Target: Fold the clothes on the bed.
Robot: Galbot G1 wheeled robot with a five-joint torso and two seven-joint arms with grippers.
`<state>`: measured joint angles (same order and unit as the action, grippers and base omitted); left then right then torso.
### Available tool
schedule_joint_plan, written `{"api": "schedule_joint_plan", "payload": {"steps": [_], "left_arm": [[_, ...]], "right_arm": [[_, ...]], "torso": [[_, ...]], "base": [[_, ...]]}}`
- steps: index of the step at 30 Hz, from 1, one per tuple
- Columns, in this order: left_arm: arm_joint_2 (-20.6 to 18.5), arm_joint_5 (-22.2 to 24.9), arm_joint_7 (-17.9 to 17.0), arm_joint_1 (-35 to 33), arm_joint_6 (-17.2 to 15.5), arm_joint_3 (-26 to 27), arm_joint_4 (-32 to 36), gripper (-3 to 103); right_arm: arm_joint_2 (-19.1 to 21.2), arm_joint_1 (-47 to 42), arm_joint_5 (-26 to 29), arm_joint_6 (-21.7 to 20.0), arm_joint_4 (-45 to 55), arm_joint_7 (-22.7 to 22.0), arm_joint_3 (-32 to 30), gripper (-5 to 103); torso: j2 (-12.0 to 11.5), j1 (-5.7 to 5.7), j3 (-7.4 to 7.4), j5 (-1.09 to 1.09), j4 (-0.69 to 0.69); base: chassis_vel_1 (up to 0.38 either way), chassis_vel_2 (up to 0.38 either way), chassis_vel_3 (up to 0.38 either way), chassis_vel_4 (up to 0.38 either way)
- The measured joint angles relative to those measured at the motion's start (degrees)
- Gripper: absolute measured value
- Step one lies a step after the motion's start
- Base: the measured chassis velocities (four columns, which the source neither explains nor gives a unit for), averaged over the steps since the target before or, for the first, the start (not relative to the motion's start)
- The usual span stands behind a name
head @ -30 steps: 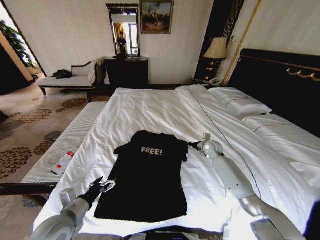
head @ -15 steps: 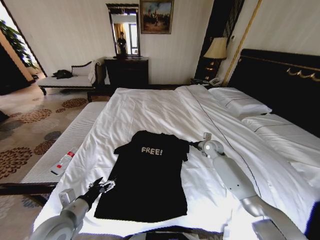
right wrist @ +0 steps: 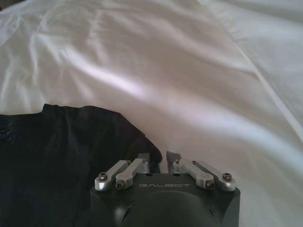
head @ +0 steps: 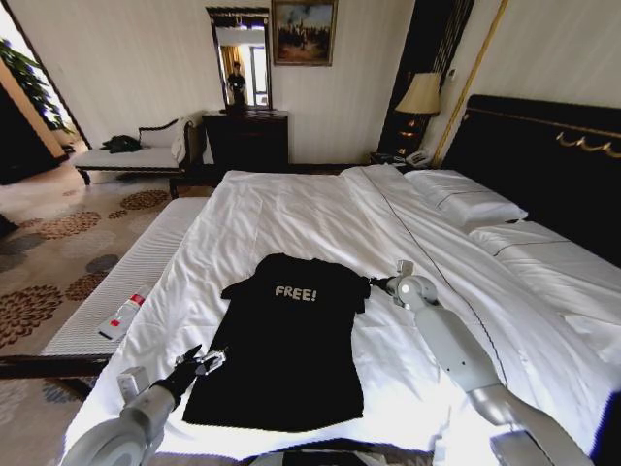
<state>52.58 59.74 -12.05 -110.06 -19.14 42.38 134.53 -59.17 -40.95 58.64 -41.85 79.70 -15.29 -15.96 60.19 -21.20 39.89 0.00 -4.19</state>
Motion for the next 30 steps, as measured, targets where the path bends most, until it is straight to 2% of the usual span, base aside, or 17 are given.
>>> {"api": "schedule_joint_plan", "payload": {"steps": [3, 6, 8, 9, 13, 15, 16, 17, 18, 20, 24, 30], "left_arm": [[-0.12, -0.03, -0.02, 0.13, -0.01, -0.35, 0.0, 100], [-0.15, -0.09, -0.11, 0.37, -0.02, -0.69, -0.01, 100], [-0.16, -0.19, -0.19, 0.57, -0.03, -1.11, -0.01, 100], [-0.16, -0.19, -0.19, 0.57, -0.03, -1.11, -0.01, 100], [-0.17, -0.59, -0.52, 0.7, -0.03, -1.73, 0.31, 100], [-0.17, -0.62, -0.56, 0.64, -0.03, -1.72, 0.42, 100], [-0.17, -0.62, -0.57, 0.56, -0.03, -1.68, 0.48, 100], [-0.17, -0.63, -0.59, 0.46, -0.03, -1.56, 0.51, 100], [-0.17, -0.64, -0.6, 0.27, -0.04, -1.29, 0.58, 100], [-0.17, -0.64, -0.6, 0.2, -0.03, -1.21, 0.6, 100], [-0.14, -0.64, -0.61, 0.21, -0.04, -1.11, 0.67, 100], [-0.21, -0.64, -0.61, 0.58, -0.03, -1.72, 0.47, 100]], "right_arm": [[0.6, -3.33, 1.52, 0.39, 1.69, 0.3, -3.84, 33], [0.96, -5.36, 3.47, 0.36, 2.62, 0.31, -5.81, 38], [1.23, -7.69, 5.87, 0.03, 3.8, 0.36, -7.42, 50], [1.23, -7.69, 5.87, 0.03, 3.8, 0.36, -7.42, 50], [0.4, -9.32, 8.31, -0.15, 3.85, 0.6, -8.69, 72], [0.14, -9.4, 8.88, -0.16, 3.75, 0.61, -8.81, 72], [-0.12, -9.45, 9.5, -0.17, 3.74, 0.61, -8.91, 78], [-0.36, -9.47, 10.14, -0.17, 3.74, 0.6, -9.02, 78], [-0.9, -9.49, 11.39, -0.19, 3.88, 0.51, -9.28, 86], [-1.12, -9.48, 11.71, -0.19, 3.96, 0.46, -9.41, 86], [-1.62, -9.91, 12.9, -0.12, 5.52, -0.05, -10.92, 73], [-0.89, -11.38, 14.91, -0.2, 8.57, -1.02, -12.5, 71]], "torso": [[0.0, 0.0, 0.0, 0.0, -0.01], [0.0, 0.0, 0.0, -0.01, -0.01], [0.0, 0.0, 0.0, 0.0, -0.02], [0.0, 0.0, 0.0, 0.0, -0.02], [0.0, 0.0, -0.01, 0.0, 0.0], [0.0, 0.0, -0.01, 0.0, 0.0], [0.0, 0.0, 0.0, 0.0, 0.0], [0.0, 0.0, 0.0, -0.01, 0.0], [0.0, 0.0, 0.0, 0.0, 0.0], [0.0, 0.0, 0.0, 0.0, 0.0], [0.0, 0.0, 0.0, -0.01, 0.01], [0.0, 0.0, 0.0, -0.01, 0.0]], "base": [[0.0, 0.0, 0.0, 0.0], [0.0, 0.0, 0.0, 0.0], [0.0, 0.0, 0.0, 0.0], [0.0, 0.0, 0.0, 0.0], [0.0, 0.0, 0.0, 0.0], [0.0, 0.0, 0.0, 0.0], [0.0, 0.0, 0.0, 0.0], [0.0, 0.0, 0.0, 0.0], [0.0, 0.0, 0.0, 0.0], [0.0, 0.0, 0.0, 0.0], [0.0, 0.0, 0.0, 0.0], [0.0, 0.0, 0.0, 0.0]]}}
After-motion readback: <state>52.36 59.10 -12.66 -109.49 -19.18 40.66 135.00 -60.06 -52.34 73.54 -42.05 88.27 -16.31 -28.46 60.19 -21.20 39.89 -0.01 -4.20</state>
